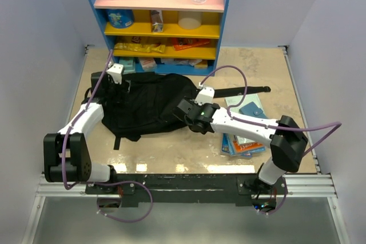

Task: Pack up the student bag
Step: Adjust the student bag at the center of the board.

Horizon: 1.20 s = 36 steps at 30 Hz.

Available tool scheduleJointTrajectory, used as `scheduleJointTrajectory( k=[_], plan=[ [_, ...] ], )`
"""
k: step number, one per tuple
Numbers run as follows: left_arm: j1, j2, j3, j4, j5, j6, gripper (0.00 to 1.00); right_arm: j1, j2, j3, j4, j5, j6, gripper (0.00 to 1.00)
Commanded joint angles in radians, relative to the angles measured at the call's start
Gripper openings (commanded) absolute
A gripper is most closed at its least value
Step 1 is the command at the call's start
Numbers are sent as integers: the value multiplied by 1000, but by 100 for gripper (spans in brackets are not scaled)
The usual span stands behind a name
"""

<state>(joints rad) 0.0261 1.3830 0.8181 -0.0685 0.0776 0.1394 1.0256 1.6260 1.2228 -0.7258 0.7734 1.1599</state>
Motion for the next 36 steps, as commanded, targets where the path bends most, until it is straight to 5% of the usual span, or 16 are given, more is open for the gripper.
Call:
scheduleJointTrajectory(
  k=[1,8,11,14,15,17,28,32,33,36],
  plan=[
    [5,-33,-2,-2,48,26,88,-68,57,30,17,27,-48,89],
    [5,-55,1,-24,67,25,87,-137,158,46,132,3,-100,83],
    [6,-59,-2,-30,70,25,87,-137,178,67,152,-6,-109,73],
    [5,-64,-5,-28,68,26,87,-137,163,49,183,-32,-115,34],
    [5,-64,-7,-27,68,26,87,-137,158,35,193,-37,-120,12],
    [5,-64,-5,-24,68,26,87,-127,147,21,198,-60,-121,0],
    [-11,7,19,15,97,11,84,197,52,-72,-41,-92,53,0],
    [-18,62,23,47,68,-1,79,271,-23,-129,-67,-141,70,35],
    [-18,77,23,53,67,-1,79,277,-55,-138,-67,-148,60,53],
    [-52,96,47,53,65,-6,78,277,-115,-108,-66,-131,-27,72]
  ],
)
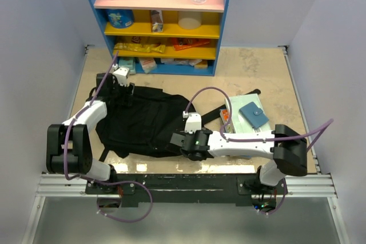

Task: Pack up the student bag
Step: Adjust the student bag at the center of the board.

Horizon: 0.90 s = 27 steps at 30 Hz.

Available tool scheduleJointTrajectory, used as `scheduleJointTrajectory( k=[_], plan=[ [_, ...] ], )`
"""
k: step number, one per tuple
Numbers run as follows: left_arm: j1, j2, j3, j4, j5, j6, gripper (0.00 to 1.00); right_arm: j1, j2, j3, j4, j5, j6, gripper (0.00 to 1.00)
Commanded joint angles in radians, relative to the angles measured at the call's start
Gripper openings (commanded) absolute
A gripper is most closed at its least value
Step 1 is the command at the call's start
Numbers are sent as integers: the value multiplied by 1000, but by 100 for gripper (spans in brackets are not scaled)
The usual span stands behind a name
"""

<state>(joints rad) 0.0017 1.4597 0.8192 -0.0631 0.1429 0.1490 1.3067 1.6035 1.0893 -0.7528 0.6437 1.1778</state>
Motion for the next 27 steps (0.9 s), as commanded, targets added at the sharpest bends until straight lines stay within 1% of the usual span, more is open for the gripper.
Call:
scheduleJointTrajectory(
  k=[1,2,4,5,7,8,9,11,12,13,14,16,17,19,20,23,25,27],
  plan=[
    [-35,19,49,45,7,-17,77,-4,-102,44,-33,20,-84,73],
    [-40,18,54,48,9,-16,77,-3,-106,99,-16,33,-165,74],
    [-54,11,60,46,11,-12,76,-7,-99,158,3,75,-248,73],
    [-58,10,70,45,11,-14,76,-14,-90,217,36,92,-342,72],
    [-63,2,81,40,26,-17,75,-59,-53,262,94,102,-449,71],
    [-65,1,87,40,37,-16,75,-88,-39,296,159,81,-533,69],
    [-69,1,90,37,44,-19,75,-168,-28,300,206,41,-575,69],
    [-75,2,106,22,69,-17,75,-245,12,308,341,-77,-659,65],
    [-84,5,109,16,70,-17,75,-303,33,319,369,-108,-682,63],
    [-89,10,109,17,79,-6,75,-326,64,337,381,-127,-698,61],
    [-94,14,107,20,86,-2,75,-345,128,390,389,-147,-730,59],
    [-103,39,103,35,113,32,77,-374,203,451,374,-148,-751,59],
    [-106,53,101,40,118,44,78,-379,266,502,369,-151,-774,59],
    [-111,97,119,42,151,90,81,-395,311,537,371,-145,-796,60],
    [-111,111,133,26,168,107,82,-406,340,558,378,-151,-814,62],
    [-109,128,166,-29,230,185,84,-460,355,546,430,-231,-871,71],
    [-109,110,158,-24,248,243,86,-513,375,532,454,-318,-895,73],
    [-103,116,159,-15,250,268,87,-562,406,526,460,-363,-914,75]
  ],
)
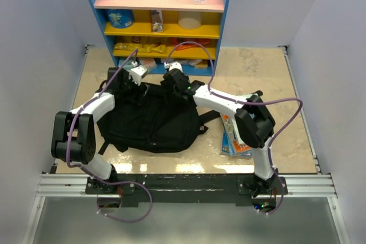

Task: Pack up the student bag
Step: Adjust the student bag at the center of the board.

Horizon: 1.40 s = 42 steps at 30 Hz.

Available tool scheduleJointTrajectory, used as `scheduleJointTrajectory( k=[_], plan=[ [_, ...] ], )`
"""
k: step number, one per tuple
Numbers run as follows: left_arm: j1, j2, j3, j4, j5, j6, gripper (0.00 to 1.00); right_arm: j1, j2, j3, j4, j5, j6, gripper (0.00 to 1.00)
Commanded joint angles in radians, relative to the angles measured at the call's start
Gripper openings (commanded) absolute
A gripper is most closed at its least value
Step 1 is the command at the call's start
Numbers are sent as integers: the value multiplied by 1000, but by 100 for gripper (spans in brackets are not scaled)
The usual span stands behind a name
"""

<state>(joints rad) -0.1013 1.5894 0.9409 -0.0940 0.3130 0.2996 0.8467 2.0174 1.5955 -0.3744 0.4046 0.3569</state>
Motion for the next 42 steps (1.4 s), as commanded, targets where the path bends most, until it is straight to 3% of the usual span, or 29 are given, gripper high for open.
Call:
scheduleJointTrajectory(
  k=[1,4,8,16,18,19,22,23,25,32,38,39,40,42],
  plan=[
    [6,-2,67,-1,90,134,88,-115,0,17,78,-122,-95,76],
    [31,49,154,-99,152,133,86,-150,18,-11,115,-136,-114,80],
    [34,49,162,-122,186,124,83,-161,69,26,135,-206,-157,81],
    [35,30,196,-148,190,107,81,-170,118,41,169,-345,-173,75],
    [35,27,199,-153,190,105,81,-170,129,47,170,-339,-165,68],
    [35,26,197,-151,190,107,81,-170,129,47,170,-340,-162,65],
    [35,24,182,-144,186,104,81,-173,110,34,189,-351,-142,30],
    [35,24,177,-139,183,104,80,-173,100,20,201,-358,-133,12],
    [35,21,167,-130,173,104,80,-173,51,-2,224,-378,-125,0],
    [35,-25,157,-142,164,114,80,-172,-130,-137,330,-383,-105,0],
    [38,-109,164,-283,193,193,76,-172,-201,-227,404,-299,-84,1],
    [40,-120,170,-317,225,240,75,-172,-189,-217,387,-265,-81,12],
    [43,-129,176,-360,250,271,75,-170,-177,-191,378,-245,-73,38],
    [57,-154,196,-490,311,356,76,-170,-169,-180,306,-161,-56,54]
  ],
)
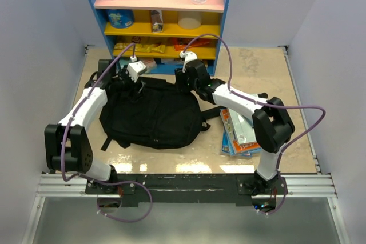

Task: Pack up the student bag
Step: Adjust the student bag at the center of the board.

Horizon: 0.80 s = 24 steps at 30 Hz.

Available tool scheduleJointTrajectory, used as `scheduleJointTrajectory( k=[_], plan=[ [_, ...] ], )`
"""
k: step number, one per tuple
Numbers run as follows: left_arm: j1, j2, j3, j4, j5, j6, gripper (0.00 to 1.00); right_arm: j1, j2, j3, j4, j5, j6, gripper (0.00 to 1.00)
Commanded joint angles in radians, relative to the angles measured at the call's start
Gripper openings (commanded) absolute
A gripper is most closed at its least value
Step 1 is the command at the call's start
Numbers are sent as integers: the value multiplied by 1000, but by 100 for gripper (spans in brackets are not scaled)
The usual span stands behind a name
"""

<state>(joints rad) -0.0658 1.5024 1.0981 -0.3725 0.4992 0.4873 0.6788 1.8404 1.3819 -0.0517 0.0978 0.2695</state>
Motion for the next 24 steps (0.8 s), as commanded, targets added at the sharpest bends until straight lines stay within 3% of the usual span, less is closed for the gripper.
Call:
scheduleJointTrajectory(
  k=[1,8,17,24],
  plan=[
    [27,-73,46,-251,142,195,77,-2,0,31,-25,172,45,63],
    [66,-128,45,-515,208,365,78,63,-174,-46,-73,160,71,67],
    [66,-202,-79,-539,197,412,76,237,-253,-273,30,-186,276,59],
    [66,-215,-106,-528,202,410,75,260,-196,-307,93,-296,355,57]
  ],
)
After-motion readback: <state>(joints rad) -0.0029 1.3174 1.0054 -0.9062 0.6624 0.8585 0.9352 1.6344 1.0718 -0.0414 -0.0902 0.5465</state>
